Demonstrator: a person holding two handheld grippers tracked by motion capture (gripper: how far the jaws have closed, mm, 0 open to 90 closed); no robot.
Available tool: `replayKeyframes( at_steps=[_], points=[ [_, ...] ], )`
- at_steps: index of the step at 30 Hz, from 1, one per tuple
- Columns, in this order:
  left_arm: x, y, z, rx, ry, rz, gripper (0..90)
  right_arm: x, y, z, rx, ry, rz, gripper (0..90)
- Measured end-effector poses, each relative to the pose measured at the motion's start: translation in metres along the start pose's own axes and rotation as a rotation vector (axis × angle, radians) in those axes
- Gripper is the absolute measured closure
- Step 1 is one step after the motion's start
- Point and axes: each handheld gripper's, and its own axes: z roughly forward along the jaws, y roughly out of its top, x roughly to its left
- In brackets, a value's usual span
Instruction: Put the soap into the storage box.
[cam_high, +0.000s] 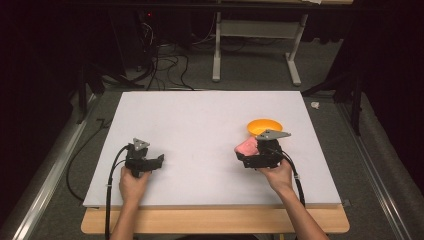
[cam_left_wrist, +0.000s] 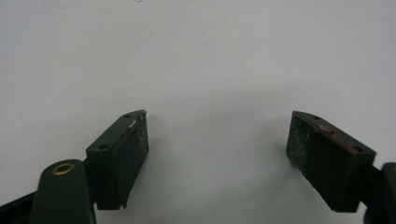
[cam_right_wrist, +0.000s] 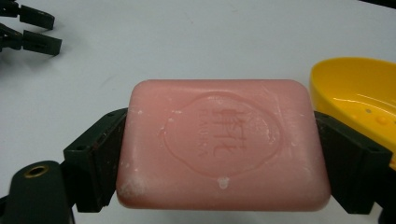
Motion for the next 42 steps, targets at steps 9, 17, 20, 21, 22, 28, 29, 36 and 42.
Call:
replayKeyframes(
  at_steps=[9,17,20,21,22,28,29,36,42],
  points=[
    [0.0,0.0,0.0,0.0,0.0,0.0,21.4,-0.012,-0.013,-0.016,-0.023,-0.025,0.04,13.8],
    [0.0,0.0,0.0,0.0,0.0,0.0,21.4,-0.027,-0.022,-0.031,-0.039,-0.064,0.099,13.8],
    [0.0,0.0,0.0,0.0,0.0,0.0,21.4,-0.031,-0.023,-0.034,-0.044,-0.076,0.108,13.8],
    [0.0,0.0,0.0,0.0,0.0,0.0,21.4,-0.033,-0.024,-0.035,-0.048,-0.078,0.11,13.8],
    [0.0,0.0,0.0,0.0,0.0,0.0,21.4,-0.034,-0.024,-0.036,-0.052,-0.082,0.116,13.8],
    [0.0,0.0,0.0,0.0,0.0,0.0,21.4,-0.045,-0.024,-0.042,-0.057,-0.102,0.155,13.8],
    [0.0,0.0,0.0,0.0,0.0,0.001,21.4,-0.047,-0.024,-0.043,-0.06,-0.105,0.159,13.8],
    [0.0,0.0,0.0,0.0,0.0,0.0,21.4,-0.057,-0.021,-0.044,-0.055,-0.126,0.188,13.8],
    [0.0,0.0,0.0,0.0,0.0,0.0,21.4,-0.061,-0.015,-0.04,-0.05,-0.138,0.212,13.8]
  ],
)
